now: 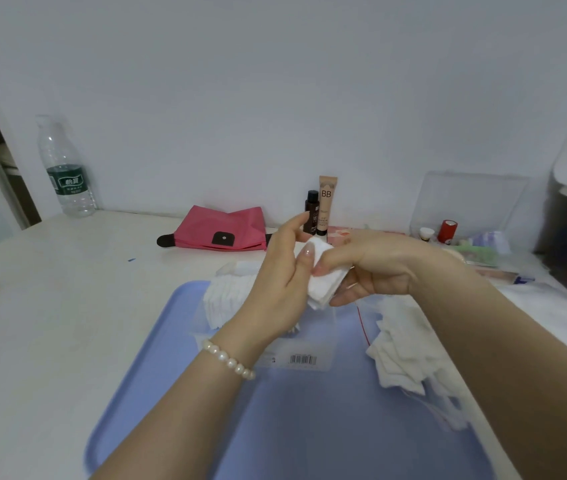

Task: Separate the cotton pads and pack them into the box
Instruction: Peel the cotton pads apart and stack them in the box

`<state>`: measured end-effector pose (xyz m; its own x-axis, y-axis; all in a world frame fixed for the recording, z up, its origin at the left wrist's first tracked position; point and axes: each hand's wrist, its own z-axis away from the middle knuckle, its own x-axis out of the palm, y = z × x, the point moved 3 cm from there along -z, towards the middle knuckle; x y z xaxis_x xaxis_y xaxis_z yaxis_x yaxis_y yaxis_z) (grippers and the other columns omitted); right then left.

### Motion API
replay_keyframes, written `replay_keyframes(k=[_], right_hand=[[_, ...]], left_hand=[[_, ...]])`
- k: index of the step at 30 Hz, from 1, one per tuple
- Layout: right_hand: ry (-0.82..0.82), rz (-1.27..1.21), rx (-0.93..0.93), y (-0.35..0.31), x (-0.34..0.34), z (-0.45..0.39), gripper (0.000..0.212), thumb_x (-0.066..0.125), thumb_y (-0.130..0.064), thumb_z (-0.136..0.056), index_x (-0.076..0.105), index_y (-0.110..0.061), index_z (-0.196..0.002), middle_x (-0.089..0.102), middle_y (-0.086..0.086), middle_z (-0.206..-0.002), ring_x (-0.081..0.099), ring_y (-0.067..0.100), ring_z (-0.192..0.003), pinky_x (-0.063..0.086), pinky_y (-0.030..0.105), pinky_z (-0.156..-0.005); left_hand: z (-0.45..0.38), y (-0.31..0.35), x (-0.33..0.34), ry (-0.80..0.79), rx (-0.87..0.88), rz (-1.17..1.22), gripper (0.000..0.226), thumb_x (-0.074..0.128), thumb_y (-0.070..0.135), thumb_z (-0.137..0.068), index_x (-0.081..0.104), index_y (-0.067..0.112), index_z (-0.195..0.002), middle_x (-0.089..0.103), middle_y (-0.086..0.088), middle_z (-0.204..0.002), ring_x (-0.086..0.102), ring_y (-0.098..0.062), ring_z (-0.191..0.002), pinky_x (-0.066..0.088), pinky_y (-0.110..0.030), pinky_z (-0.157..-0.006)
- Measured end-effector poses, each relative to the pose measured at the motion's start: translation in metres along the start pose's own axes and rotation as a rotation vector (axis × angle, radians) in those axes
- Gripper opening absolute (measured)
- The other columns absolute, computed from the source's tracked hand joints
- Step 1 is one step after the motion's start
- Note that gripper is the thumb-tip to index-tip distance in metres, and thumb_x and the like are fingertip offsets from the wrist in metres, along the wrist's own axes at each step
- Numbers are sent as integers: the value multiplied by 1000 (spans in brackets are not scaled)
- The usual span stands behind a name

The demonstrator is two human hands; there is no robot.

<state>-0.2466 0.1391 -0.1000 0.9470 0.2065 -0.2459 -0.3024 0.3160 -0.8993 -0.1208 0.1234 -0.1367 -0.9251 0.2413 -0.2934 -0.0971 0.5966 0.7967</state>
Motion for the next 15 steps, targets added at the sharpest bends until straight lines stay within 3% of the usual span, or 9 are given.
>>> replay_keyframes(k=[3, 6, 7, 9, 12, 15], right_hand=[[92, 3, -21, -14, 1, 0, 28, 68, -9, -78, 63, -5, -104, 70, 14, -95, 69, 24, -83, 57, 34, -73], [293, -15, -25, -11, -5, 0, 28, 74, -13, -74, 62, -5, -99, 69, 12, -86, 67, 24, -71, 58, 34, -68], [345, -36, -23, -7, -7, 0, 27, 74, -13, -74, 61, -6, -97, 68, 11, -81, 66, 23, -65, 58, 34, -67], [413, -98, -22, 3, -7, 1, 24, 73, -13, -75, 60, -7, -93, 67, 10, -72, 64, 21, -55, 57, 30, -60], [543, -110, -62, 15, 0, 3, 18, 72, -11, -74, 55, -9, -75, 62, 7, -66, 62, 20, -53, 51, 26, -50], [706, 5, -82, 27, 5, -4, 27, 77, -19, -65, 51, -13, -63, 61, 5, -69, 64, 28, -75, 53, 40, -72]], left_hand=[[-12, 5, -12, 120, -59, -77, 35, 34, 25, -100, 38, 15, -134, 45, 1, -118, 44, -11, -111, 35, -21, -95], [-20, -4, -32, 165, -24, -273, 19, 41, 23, -99, 56, 11, -99, 55, 0, -99, 49, -17, -97, 36, -23, -81], [-20, -9, -35, 98, 3, -362, 19, 45, 22, -97, 58, 10, -91, 57, 1, -94, 50, -17, -93, 35, -23, -77], [-18, -23, -35, -103, 46, -510, 12, 57, 23, -91, 65, 15, -85, 63, 3, -95, 54, -17, -94, 40, -30, -85], [-13, -35, -24, -338, 123, -692, 10, 63, 25, -85, 71, 21, -88, 65, 4, -106, 54, -21, -103, 39, -39, -93], [-12, -39, -14, -483, 95, -872, 26, 59, 33, -87, 64, 17, -107, 51, 1, -129, 40, -24, -120, 32, -31, -98]])
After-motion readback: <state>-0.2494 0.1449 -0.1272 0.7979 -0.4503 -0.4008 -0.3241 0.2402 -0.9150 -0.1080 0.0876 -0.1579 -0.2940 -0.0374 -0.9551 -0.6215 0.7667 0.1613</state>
